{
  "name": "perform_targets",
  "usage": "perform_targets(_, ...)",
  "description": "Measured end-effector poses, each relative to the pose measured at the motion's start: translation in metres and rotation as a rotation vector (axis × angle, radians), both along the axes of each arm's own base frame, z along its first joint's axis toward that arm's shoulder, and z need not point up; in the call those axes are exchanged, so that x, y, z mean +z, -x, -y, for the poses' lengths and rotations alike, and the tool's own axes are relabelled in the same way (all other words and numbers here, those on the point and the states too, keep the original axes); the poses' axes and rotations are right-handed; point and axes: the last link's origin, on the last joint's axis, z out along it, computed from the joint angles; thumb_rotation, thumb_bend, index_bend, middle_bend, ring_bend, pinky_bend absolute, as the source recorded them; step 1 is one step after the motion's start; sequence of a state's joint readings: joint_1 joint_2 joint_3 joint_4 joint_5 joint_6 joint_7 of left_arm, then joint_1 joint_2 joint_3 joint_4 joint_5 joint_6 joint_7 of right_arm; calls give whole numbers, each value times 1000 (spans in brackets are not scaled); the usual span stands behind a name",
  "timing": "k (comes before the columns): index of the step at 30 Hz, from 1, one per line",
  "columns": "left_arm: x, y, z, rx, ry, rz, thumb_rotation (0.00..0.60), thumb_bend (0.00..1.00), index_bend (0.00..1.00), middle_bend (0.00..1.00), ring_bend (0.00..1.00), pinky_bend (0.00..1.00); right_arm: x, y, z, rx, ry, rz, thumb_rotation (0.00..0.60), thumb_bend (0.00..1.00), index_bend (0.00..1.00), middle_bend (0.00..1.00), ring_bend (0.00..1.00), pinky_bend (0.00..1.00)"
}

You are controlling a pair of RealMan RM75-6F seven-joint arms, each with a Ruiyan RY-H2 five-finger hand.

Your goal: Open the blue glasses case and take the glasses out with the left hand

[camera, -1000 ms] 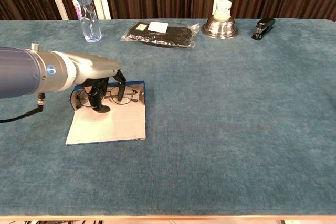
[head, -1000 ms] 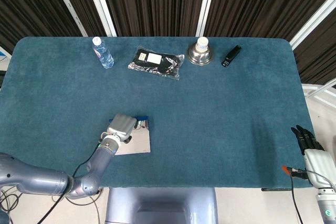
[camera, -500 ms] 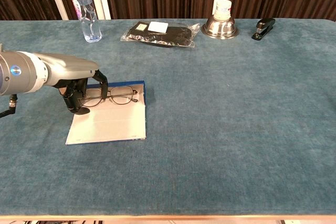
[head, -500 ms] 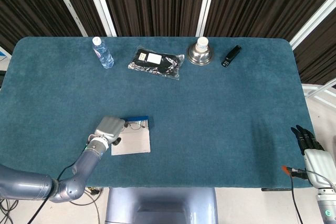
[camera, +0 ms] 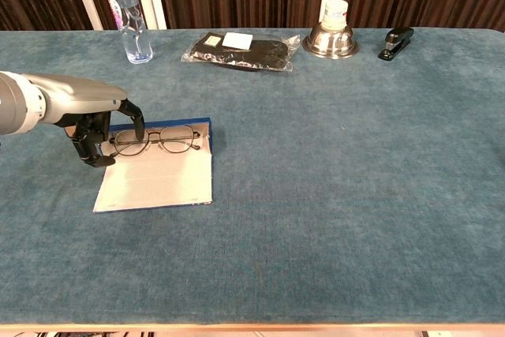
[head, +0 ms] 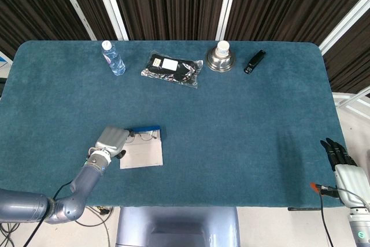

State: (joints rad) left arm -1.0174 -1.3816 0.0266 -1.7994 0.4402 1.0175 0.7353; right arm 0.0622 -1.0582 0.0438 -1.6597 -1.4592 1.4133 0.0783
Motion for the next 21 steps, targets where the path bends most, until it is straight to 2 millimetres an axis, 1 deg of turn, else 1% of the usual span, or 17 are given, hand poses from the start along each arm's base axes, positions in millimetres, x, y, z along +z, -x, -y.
perform_targets(3,1,-2,-1,-2,-10,22,600,325,220,994,915,950,0,0,0,0,0,0,600,124,0,0,0,212)
perform_targets(8,1,-12,-4,-17,-39,110,600,221,219,994,915,950,0,0,0,0,1,-1,600,124,0,0,0,212)
perform_targets(10,1,-16,-5,-30,-58,150,600,204,220,995,916,950,0,0,0,0,2,0,600,124,0,0,0,212)
perform_targets(12,1,-20,-6,-38,-80,189,600,202,237,998,927,956,0,0,0,-1,2,2,600,124,0,0,0,212)
perform_targets(15,2,-22,-8,-37,-117,223,600,218,310,1000,961,975,0,0,0,1,1,2,600,124,0,0,0,212)
perform_targets(18,2,-23,-11,-37,-159,223,600,259,352,1000,987,990,0,0,0,2,1,3,600,124,0,0,0,212)
perform_targets(21,1,-22,-14,-29,-197,198,600,269,376,1000,1000,1000,0,0,0,2,0,3,600,124,0,0,0,212)
